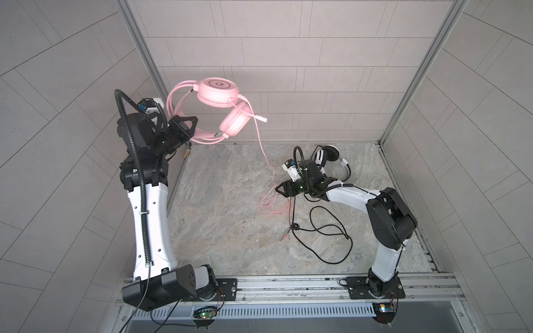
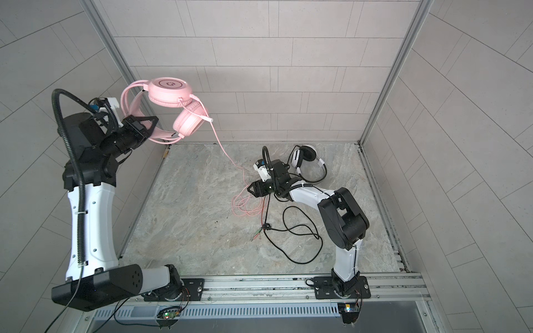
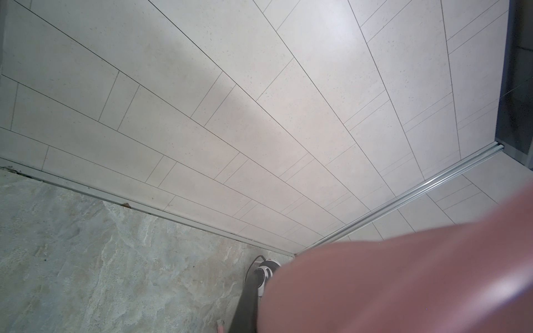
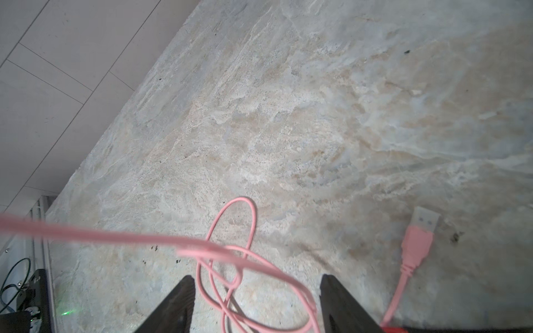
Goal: Wrap the headphones
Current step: 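Hold the headset raised with the left gripper while the right gripper lowers to the cable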
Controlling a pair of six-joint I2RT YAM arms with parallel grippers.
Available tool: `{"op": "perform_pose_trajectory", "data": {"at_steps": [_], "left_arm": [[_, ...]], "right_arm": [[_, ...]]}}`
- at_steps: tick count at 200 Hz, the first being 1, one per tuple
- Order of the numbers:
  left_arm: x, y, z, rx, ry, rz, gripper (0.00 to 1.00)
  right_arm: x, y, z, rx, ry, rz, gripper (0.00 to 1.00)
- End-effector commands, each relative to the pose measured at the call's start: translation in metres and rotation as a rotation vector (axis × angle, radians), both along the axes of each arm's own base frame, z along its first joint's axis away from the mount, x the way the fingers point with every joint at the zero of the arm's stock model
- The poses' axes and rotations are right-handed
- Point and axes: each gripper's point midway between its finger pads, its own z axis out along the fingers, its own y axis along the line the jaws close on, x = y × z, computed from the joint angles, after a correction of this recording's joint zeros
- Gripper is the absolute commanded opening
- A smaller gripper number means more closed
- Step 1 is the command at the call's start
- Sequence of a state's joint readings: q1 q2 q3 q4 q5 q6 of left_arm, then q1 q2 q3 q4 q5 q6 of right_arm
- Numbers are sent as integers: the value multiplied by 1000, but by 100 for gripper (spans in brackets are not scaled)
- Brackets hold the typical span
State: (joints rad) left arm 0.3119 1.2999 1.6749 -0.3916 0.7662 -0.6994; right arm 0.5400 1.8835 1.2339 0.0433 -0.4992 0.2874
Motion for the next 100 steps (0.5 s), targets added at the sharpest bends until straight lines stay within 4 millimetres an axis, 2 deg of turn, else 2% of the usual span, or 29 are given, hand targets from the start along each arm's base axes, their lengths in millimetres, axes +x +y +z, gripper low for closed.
{"op": "perform_pose_trajectory", "data": {"at_steps": [1,12,29,48,62,83,100], "left_arm": [[-6,-7,25,-23,-74,-38,0],[-5,-5,24,-18,-71,-29,0],[-3,-4,21,-20,-58,-35,0],[1,1,16,-19,-44,-11,0],[6,7,12,-28,-30,23,0],[13,20,9,-51,-26,98,0],[18,40,15,-48,-50,215,0]], "right_arm": [[13,5,-19,-12,3,30,69],[14,14,-19,43,30,67,63],[9,20,-20,73,44,99,46],[0,13,-20,59,42,96,23],[-6,0,-18,21,27,73,12],[-11,-20,-16,-27,28,25,5],[-12,-41,-14,-67,40,-35,2]]}}
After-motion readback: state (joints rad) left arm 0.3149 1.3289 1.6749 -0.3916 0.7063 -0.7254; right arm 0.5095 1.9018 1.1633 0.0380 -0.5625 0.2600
